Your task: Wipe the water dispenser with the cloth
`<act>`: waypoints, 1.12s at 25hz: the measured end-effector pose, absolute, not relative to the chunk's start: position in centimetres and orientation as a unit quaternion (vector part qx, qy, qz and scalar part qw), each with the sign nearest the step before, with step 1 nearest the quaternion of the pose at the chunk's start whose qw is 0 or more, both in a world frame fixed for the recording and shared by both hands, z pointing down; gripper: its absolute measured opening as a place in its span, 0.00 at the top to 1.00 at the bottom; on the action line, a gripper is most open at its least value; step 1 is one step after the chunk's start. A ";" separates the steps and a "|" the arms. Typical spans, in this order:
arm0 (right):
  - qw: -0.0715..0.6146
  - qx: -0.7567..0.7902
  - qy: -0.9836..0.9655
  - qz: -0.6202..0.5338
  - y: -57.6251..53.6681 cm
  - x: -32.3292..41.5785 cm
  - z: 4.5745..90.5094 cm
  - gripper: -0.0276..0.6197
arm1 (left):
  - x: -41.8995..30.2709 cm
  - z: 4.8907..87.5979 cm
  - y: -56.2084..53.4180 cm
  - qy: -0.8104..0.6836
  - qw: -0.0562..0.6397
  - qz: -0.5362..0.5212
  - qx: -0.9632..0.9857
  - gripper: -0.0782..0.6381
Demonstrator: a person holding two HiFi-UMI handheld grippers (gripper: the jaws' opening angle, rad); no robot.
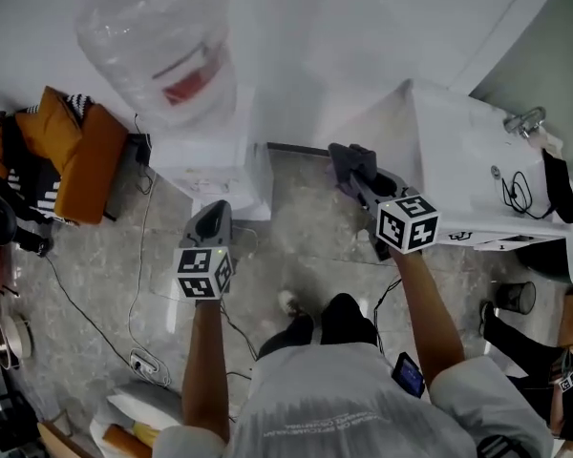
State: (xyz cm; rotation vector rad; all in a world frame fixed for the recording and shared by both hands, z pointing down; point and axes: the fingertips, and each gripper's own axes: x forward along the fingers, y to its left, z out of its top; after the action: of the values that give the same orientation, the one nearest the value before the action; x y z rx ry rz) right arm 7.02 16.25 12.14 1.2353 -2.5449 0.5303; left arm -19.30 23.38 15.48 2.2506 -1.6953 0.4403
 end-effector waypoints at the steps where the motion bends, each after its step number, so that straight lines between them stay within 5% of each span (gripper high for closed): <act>1: 0.134 0.428 -0.873 0.189 15.7 7.2 12.9 0.83 | -18.8 16.6 22.9 -0.585 0.151 0.164 0.780 0.86; 28: 0.260 0.374 -0.805 0.380 1.1 7.1 48.7 0.83 | -9.2 46.2 9.3 -0.490 0.416 0.306 0.702 0.86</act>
State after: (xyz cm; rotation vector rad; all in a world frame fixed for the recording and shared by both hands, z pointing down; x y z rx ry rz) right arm 7.13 1.07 48.67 1.0123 -2.1813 1.0307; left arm -9.16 9.26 46.20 1.7619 -1.2314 0.7682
